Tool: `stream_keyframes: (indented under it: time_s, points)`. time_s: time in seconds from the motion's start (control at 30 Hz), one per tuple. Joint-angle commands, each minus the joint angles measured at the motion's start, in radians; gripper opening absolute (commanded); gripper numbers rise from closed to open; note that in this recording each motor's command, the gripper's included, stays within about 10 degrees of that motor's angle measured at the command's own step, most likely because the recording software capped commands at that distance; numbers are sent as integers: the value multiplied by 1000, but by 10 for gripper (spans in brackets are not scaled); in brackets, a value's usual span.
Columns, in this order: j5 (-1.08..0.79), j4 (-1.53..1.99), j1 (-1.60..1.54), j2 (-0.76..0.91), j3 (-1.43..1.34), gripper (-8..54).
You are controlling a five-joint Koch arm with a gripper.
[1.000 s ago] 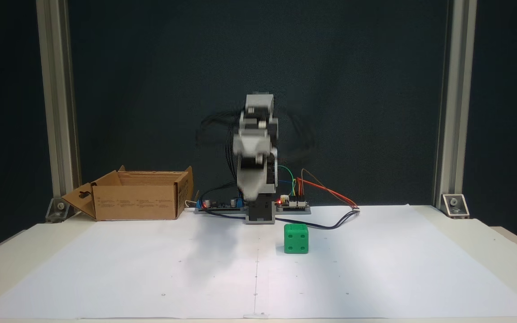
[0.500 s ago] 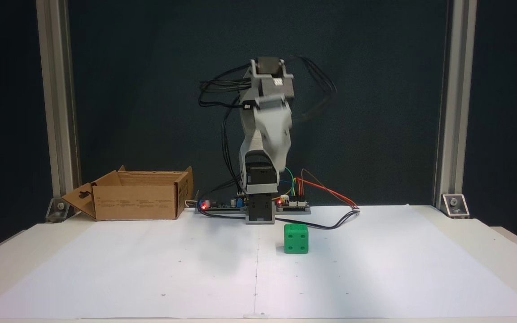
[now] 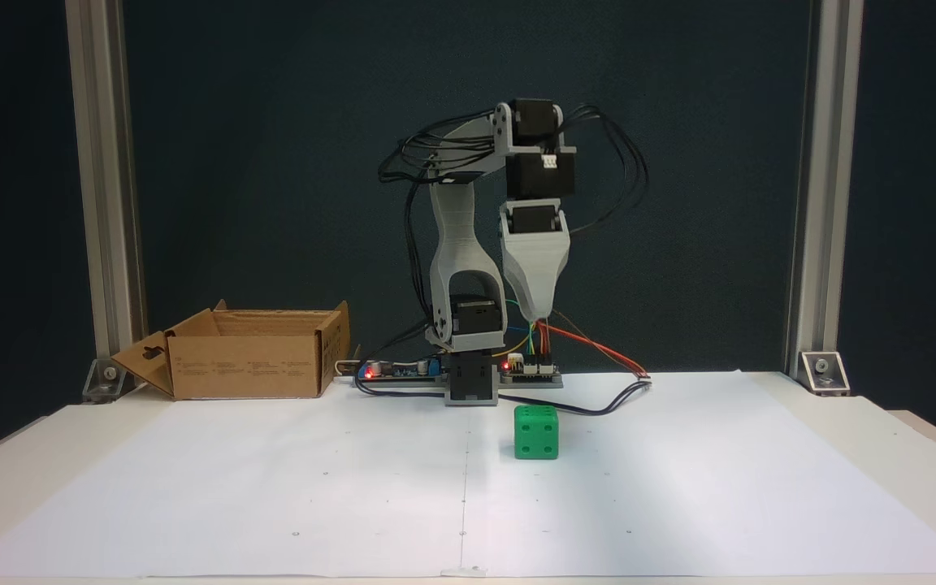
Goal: Grasp a green dice and put it in the bin.
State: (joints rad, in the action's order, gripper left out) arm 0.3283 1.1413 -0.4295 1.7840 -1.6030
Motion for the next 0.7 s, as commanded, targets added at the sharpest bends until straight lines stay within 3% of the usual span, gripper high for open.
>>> stream_keyframes:
  time_s: [0.0, 0.67]
  points:
    - [71, -3, -3, 2, 57, 435]
    - [124, -184, -5, 11, -179, 434]
